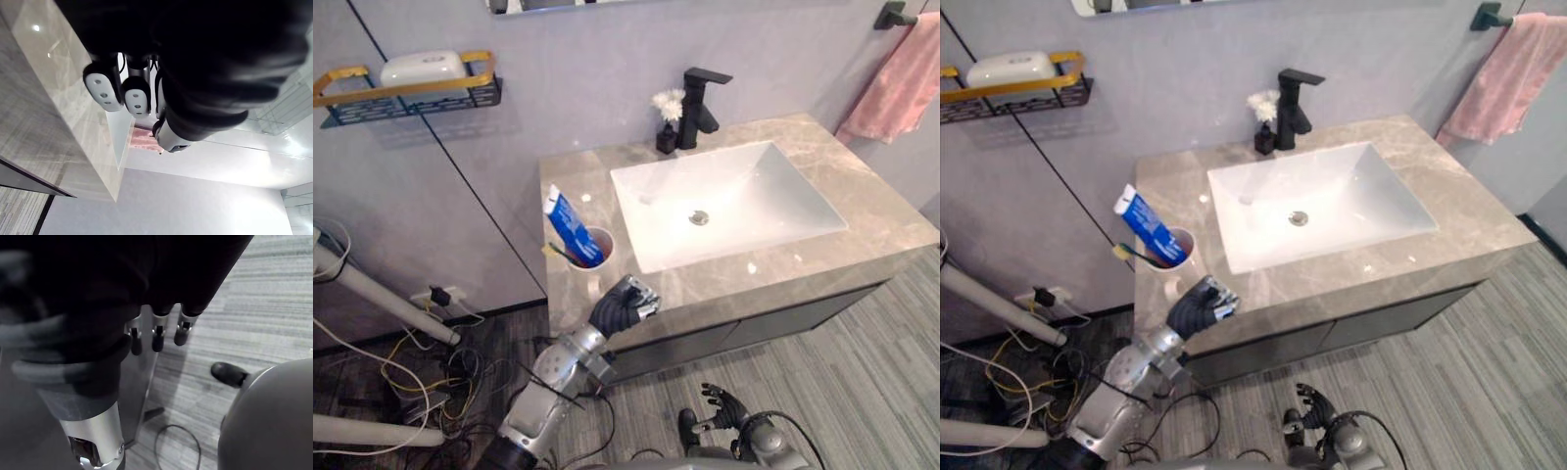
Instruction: Organize washtable
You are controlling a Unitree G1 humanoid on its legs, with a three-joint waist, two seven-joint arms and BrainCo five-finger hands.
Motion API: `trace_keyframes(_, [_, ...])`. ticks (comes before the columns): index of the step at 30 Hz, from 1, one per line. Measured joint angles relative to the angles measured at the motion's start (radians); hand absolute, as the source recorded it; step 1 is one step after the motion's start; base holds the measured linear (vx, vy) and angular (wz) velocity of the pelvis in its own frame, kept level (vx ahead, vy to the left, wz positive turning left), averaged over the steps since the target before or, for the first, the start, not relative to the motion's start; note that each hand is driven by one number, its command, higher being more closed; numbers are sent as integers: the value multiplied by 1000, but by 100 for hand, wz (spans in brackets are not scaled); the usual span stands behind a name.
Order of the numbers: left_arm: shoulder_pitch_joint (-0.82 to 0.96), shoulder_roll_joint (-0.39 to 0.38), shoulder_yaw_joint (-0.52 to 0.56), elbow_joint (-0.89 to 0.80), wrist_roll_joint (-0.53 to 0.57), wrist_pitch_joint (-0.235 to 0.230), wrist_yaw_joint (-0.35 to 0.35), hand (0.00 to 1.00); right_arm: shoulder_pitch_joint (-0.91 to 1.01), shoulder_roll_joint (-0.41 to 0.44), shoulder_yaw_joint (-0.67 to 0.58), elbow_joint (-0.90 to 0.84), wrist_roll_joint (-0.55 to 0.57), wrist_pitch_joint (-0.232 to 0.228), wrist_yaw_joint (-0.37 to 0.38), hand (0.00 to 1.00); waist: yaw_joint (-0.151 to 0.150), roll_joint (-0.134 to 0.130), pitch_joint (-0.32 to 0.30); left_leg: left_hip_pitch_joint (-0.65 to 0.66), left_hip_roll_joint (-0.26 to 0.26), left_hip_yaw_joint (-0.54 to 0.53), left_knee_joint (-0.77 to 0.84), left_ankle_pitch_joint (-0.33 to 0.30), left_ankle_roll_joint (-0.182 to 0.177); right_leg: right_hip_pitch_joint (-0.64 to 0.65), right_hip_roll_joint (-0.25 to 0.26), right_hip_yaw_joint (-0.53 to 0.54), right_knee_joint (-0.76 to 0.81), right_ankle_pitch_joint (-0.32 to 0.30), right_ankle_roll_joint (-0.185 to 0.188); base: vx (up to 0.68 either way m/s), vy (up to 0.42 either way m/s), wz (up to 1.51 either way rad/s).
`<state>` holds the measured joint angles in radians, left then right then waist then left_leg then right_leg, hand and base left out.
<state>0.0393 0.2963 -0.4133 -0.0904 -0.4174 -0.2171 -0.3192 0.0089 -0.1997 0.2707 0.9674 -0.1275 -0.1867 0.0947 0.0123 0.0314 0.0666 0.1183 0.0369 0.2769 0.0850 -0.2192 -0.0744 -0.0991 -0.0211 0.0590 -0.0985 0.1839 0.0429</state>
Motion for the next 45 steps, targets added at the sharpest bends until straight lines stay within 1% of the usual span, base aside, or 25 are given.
trace_keyframes(5, [28, -2, 27, 0, 20, 0, 3, 100, 4, 0, -8, -1, 0, 0, 0, 0, 1, -1, 0, -1, 0, -1, -1, 0, 0, -1, -1, -1, 0, 0, 0, 0, 0, 0])
trace_keyframes(12, [30, -15, 34, 0, 27, 0, 17, 100, 7, 2, -18, -1, 0, 0, 7, 0, 2, -1, -1, -1, 0, -2, -1, 0, 0, -1, -1, -3, 0, -1, 1, 0, 0, 0])
trace_keyframes(20, [30, -18, 28, 0, 29, 1, 12, 100, 9, 8, -23, -1, 0, 0, 17, 0, 2, -1, -1, -1, 0, -2, -3, 0, 0, -2, -1, -3, 0, -1, 1, 0, 0, 0])
trace_keyframes(23, [30, -17, 22, 0, 28, 2, -3, 100, 9, 7, -21, -1, 0, 0, 18, 0, 1, -2, -1, -1, -1, -2, -3, 0, 0, -2, -1, -2, 0, -1, 1, 0, 0, 0])
trace_keyframes(26, [30, -15, 7, 0, 23, 2, -10, 100, 9, 7, -17, -1, 0, 0, 18, 0, 1, -2, -1, -1, -1, -2, -3, 0, 0, -2, 0, -2, 0, -1, 1, 0, 0, 0])
trace_keyframes(32, [28, -4, -74, 0, -3, 10, -34, 100, 7, 5, -3, -1, -1, 0, 17, 0, 0, -1, -1, 0, -1, -2, -3, 0, 0, -2, 0, -1, 0, -1, 1, 0, 0, 0])
trace_keyframes(36, [27, 20, -121, 1, -8, 17, -53, 100, 2, 6, 24, 0, -1, 0, 18, 0, -1, -1, -1, 0, -1, -1, -1, 0, 0, -1, 0, -1, 0, -1, 1, 0, 0, 0])
trace_keyframes(40, [31, 45, -128, 2, -28, 17, -58, 100, -1, 4, 27, 1, -1, 0, 18, 0, 0, -1, -1, 1, -1, -1, 0, 0, 0, 0, -1, -1, 0, -1, 1, 0, 0, 0])
trace_keyframes(42, [43, 65, -125, 2, -55, 17, -70, 100, -4, -4, 62, 1, -1, 0, 19, 0, 0, -1, -1, 2, -1, -2, 0, 0, 0, 1, -1, -1, -1, -1, 1, 0, 0, 0])
trace_keyframes(45, [77, 71, -119, 2, -72, 17, -73, 100, -3, -3, 62, 2, -1, 0, 20, 0, 0, -1, -1, 2, -1, -2, 0, 0, 0, 1, -2, -2, -1, -1, 1, 0, 0, 0])
